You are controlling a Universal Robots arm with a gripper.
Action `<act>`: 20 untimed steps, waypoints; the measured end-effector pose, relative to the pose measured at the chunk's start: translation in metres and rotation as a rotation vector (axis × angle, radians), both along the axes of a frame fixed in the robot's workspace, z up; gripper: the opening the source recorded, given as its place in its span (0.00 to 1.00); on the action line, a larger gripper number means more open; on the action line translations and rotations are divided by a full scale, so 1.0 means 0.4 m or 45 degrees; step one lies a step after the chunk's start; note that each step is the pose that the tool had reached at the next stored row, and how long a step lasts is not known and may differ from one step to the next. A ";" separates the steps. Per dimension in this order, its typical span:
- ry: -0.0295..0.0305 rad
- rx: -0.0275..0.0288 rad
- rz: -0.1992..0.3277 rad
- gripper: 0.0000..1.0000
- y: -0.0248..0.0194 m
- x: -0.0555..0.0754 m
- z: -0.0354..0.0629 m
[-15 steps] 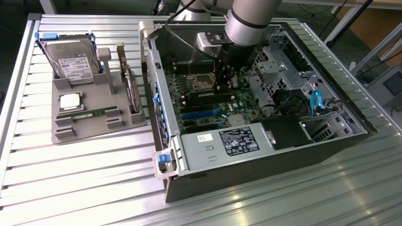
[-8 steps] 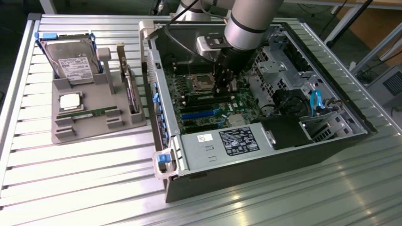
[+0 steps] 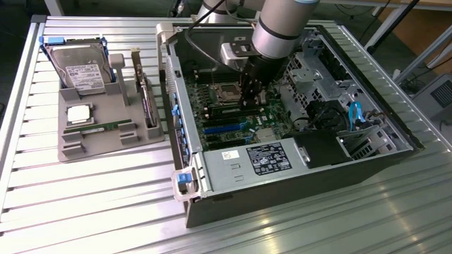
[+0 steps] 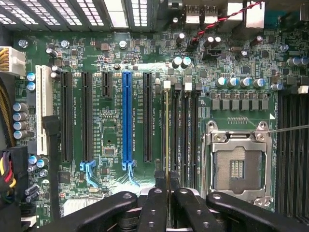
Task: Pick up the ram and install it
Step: 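Insert the ram into the slot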
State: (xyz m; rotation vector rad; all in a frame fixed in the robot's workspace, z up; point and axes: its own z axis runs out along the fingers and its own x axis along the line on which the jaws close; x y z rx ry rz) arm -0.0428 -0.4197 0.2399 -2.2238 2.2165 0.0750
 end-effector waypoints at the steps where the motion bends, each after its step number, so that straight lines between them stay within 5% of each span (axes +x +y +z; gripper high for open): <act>1: 0.0000 0.0000 0.000 0.12 0.000 -0.001 0.000; 3: 0.0001 0.0000 -0.041 0.12 0.000 -0.002 0.000; 20: 0.0001 0.0001 -0.040 0.12 -0.004 -0.013 -0.006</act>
